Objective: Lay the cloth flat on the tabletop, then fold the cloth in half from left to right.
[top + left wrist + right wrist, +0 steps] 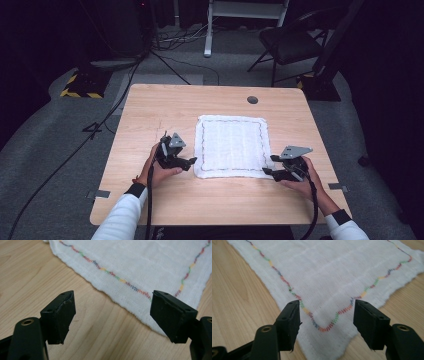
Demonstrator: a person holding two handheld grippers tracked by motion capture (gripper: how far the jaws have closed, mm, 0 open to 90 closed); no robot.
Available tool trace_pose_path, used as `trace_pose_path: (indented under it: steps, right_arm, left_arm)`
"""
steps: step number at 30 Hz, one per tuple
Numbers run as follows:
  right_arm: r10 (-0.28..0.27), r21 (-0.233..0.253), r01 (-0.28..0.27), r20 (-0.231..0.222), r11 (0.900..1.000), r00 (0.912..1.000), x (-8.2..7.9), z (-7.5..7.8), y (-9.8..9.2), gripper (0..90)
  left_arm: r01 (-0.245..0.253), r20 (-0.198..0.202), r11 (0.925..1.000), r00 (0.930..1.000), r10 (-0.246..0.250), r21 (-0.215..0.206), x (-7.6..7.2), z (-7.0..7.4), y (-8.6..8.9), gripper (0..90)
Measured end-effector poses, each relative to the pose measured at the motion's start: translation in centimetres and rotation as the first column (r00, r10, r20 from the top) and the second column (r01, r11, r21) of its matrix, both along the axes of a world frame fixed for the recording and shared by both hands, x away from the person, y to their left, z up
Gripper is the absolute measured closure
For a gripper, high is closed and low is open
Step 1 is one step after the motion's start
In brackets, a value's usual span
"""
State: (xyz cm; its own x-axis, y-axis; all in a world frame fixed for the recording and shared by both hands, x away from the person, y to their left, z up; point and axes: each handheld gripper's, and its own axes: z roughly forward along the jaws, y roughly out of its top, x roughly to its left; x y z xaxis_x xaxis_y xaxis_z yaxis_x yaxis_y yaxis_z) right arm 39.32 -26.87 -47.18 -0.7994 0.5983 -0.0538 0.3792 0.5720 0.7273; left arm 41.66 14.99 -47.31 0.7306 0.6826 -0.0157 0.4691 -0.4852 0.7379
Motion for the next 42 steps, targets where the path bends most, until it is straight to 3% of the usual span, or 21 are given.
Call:
trace_pose_path:
  steps: [2, 4, 5, 6, 8, 9, 10, 12, 19, 22, 25, 27, 32, 36, 37, 40, 42]
  right_arm:
    - [0.015, -0.005, -0.015, 0.004, 1.000, 0.9999, 0.0, 0.1, 0.8, 38.6]
    - [0.036, 0.001, -0.036, 0.009, 0.999, 0.9993, 0.1, 0.3, 1.5, 38.6]
    - [0.044, 0.001, -0.044, 0.010, 0.999, 0.9990, 0.2, 0.3, 1.9, 38.6]
    - [0.055, -0.002, -0.055, 0.015, 0.998, 0.9984, 0.3, 0.4, 2.6, 38.5]
    - [0.073, 0.000, -0.073, 0.018, 0.997, 0.9972, 0.4, 0.6, 3.5, 38.5]
    - [0.082, 0.000, -0.082, 0.025, 0.997, 0.9964, 0.5, 0.7, 4.2, 38.5]
    - [0.094, -0.001, -0.094, 0.028, 0.996, 0.9952, 0.6, 0.8, 4.8, 38.5]
    - [0.113, 0.003, -0.114, 0.036, 0.994, 0.9929, 0.7, 0.9, 5.9, 39.1]
    - [0.207, 0.005, -0.207, 0.061, 0.978, 0.9765, 1.3, 1.1, 11.5, 42.4]
    - [0.254, 0.002, -0.255, 0.069, 0.967, 0.9647, 1.3, 1.0, 13.7, 43.8]
    - [0.283, 0.002, -0.284, 0.070, 0.959, 0.9565, 1.3, 0.6, 15.5, 44.5]
    - [0.309, 0.000, -0.309, 0.064, 0.951, 0.9490, 1.1, 0.3, 16.9, 44.6]
    - [0.361, -0.010, -0.361, 0.055, 0.933, 0.9310, 0.5, -0.5, 19.4, 44.1]
    - [0.379, -0.015, -0.379, 0.049, 0.925, 0.9240, 0.3, -0.9, 20.5, 43.5]
    - [0.380, -0.012, -0.380, 0.046, 0.925, 0.9239, 0.3, -1.0, 20.8, 43.5]
    - [0.383, -0.017, -0.383, 0.041, 0.924, 0.9227, 0.3, -1.4, 21.3, 44.0]
    - [0.391, -0.025, -0.390, 0.031, 0.920, 0.9198, 0.2, -1.8, 21.5, 44.4]
  left_arm:
    - [-0.010, 0.006, 0.9999, 0.9999, 0.010, -0.013, 0.2, 0.2, 0.1, 20.9]
    - [-0.021, 0.041, 0.9997, 0.9989, 0.020, 0.009, 0.5, 0.3, 0.2, 21.6]
    - [-0.024, 0.033, 0.9995, 0.9992, 0.023, 0.021, 0.9, 0.4, 0.2, 21.7]
    - [-0.022, 0.018, 0.9997, 0.9996, 0.022, 0.004, 1.2, 0.4, 0.2, 21.1]
    - [-0.045, 0.033, 0.9988, 0.9984, 0.045, -0.021, 1.9, 0.6, 0.4, 21.3]
    - [-0.044, 0.036, 0.9990, 0.9983, 0.044, -0.008, 2.4, 0.6, 0.3, 22.3]
    - [-0.043, 0.016, 0.9990, 0.9989, 0.043, -0.015, 2.8, 0.6, 0.3, 22.1]
    - [-0.057, 0.015, 0.9981, 0.9982, 0.057, -0.022, 3.8, 0.4, 0.1, 21.8]
    - [-0.103, -0.012, 0.9939, 0.9946, 0.103, -0.039, 7.7, 0.1, -0.8, 21.9]
    - [-0.124, -0.028, 0.9914, 0.9920, 0.123, -0.042, 9.1, -0.3, -1.5, 22.0]
    - [-0.143, -0.031, 0.9897, 0.9892, 0.143, 0.011, 10.5, -0.9, -2.7, 22.0]
    - [-0.157, -0.036, 0.9874, 0.9869, 0.157, 0.023, 11.2, -1.3, -3.2, 22.0]
    - [-0.200, -0.043, 0.9783, 0.9784, 0.202, 0.054, 12.8, -2.0, -4.4, 21.9]
    - [-0.248, -0.050, 0.9665, 0.9665, 0.252, 0.064, 14.1, -2.3, -5.0, 20.6]
    - [-0.249, -0.055, 0.9658, 0.9658, 0.253, 0.072, 14.3, -2.4, -5.1, 20.8]
    - [-0.255, -0.073, 0.9660, 0.9635, 0.258, 0.042, 14.6, -2.7, -5.0, 18.3]
    - [-0.250, -0.068, 0.9678, 0.9655, 0.251, 0.034, 14.6, -2.7, -4.9, 20.1]
